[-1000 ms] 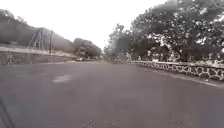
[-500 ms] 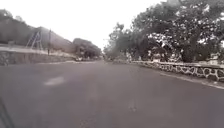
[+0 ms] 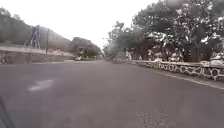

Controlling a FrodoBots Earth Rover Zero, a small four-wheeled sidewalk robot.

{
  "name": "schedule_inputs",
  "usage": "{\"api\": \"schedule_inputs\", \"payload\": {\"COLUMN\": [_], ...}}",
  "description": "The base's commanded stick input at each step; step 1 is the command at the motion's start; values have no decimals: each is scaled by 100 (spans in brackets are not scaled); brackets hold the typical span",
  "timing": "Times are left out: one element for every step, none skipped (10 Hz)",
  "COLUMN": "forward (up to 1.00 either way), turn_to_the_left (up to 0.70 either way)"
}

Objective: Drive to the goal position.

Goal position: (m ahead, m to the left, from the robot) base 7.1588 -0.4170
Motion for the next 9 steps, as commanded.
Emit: {"api": "schedule_inputs", "payload": {"forward": [85, 85, 85, 85, 85, 85, 85, 85, 85], "turn_to_the_left": [0, 0, 0, 0, 0, 0, 0, 0, 0]}}
